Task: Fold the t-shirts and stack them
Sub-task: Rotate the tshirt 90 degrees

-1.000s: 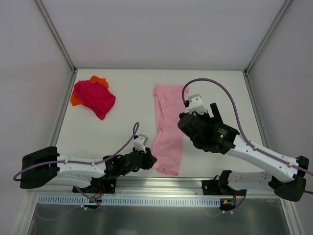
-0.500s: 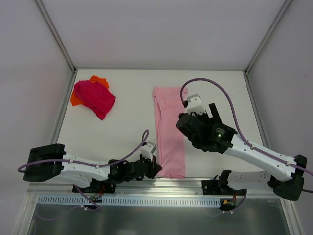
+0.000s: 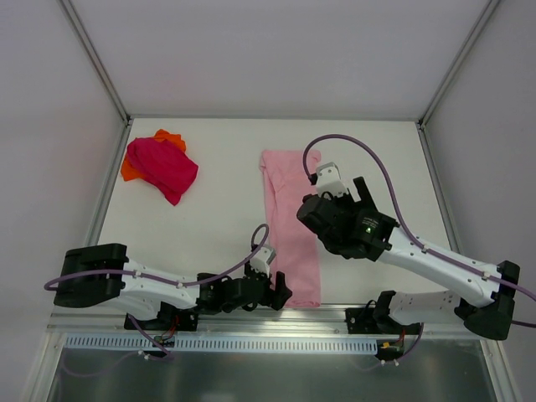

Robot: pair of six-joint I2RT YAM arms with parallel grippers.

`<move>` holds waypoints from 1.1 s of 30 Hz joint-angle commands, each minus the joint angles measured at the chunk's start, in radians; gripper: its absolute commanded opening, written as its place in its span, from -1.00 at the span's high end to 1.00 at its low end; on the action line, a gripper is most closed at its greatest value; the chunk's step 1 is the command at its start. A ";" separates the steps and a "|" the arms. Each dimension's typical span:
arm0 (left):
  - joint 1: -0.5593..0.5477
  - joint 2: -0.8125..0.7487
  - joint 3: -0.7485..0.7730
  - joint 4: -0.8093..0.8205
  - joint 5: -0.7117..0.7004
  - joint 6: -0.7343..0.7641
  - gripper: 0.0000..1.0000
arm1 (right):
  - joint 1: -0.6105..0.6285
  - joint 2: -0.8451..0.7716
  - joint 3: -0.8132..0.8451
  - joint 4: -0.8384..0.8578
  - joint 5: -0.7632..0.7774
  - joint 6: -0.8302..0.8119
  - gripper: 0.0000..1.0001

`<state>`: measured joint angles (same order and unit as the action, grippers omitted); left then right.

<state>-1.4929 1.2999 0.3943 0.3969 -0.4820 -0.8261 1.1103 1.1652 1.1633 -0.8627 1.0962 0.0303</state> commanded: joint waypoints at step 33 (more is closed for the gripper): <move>-0.023 0.159 -0.090 0.482 0.118 -0.050 0.66 | 0.002 -0.070 0.044 -0.019 0.070 0.042 -0.99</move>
<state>-1.5063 1.4853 0.3168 0.8059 -0.3664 -0.8806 1.1103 1.1313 1.1805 -0.8749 1.1118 0.0353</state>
